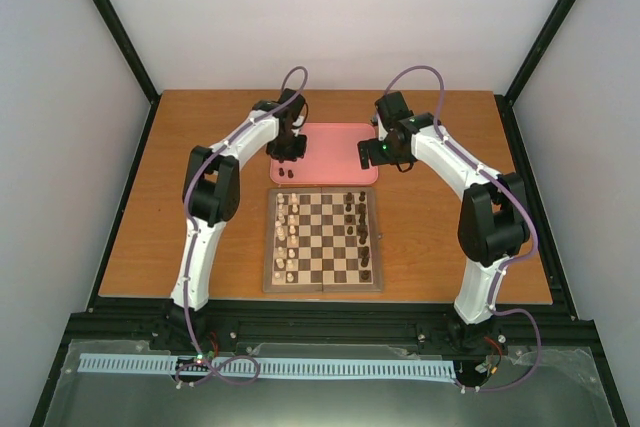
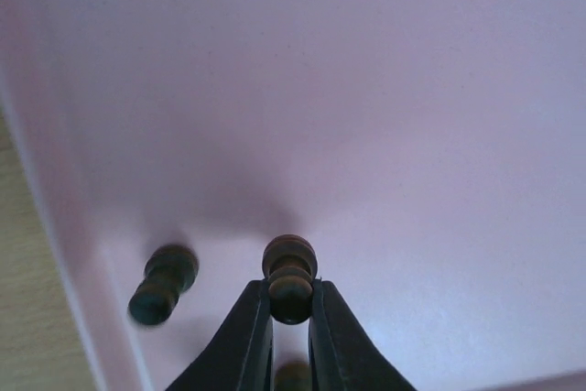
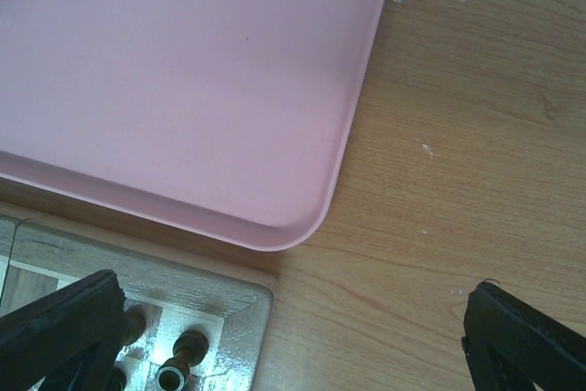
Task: Set up the chess pieces on the board
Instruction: Pick up the chess piece from the storage box, then place the chess piece on the chessboard.
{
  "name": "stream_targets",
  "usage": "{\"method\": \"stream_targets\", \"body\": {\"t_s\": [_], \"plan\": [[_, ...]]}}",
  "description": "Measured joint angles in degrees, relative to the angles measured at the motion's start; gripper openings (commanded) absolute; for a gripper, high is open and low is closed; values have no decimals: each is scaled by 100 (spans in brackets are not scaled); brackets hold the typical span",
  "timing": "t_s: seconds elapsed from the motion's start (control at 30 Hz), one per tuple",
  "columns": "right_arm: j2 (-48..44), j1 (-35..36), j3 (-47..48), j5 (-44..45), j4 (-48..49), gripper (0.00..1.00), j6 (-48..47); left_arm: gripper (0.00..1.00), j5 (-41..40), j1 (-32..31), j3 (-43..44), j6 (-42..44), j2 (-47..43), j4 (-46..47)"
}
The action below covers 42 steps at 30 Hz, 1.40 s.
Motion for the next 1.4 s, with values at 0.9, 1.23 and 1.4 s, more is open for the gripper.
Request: {"method": "stream_targets", "body": {"t_s": [0.9, 1.23, 1.4], "plan": [[267, -98, 52, 573, 96, 100, -2, 1, 1436, -2396, -3716, 98, -3738, -68], [273, -122, 22, 616, 181, 100, 2, 1, 1412, -2924, -3724, -9, -3711, 214], [273, -127, -72, 697, 247, 100, 2, 1, 1386, -2946, -3698, -42, -3462, 337]]}}
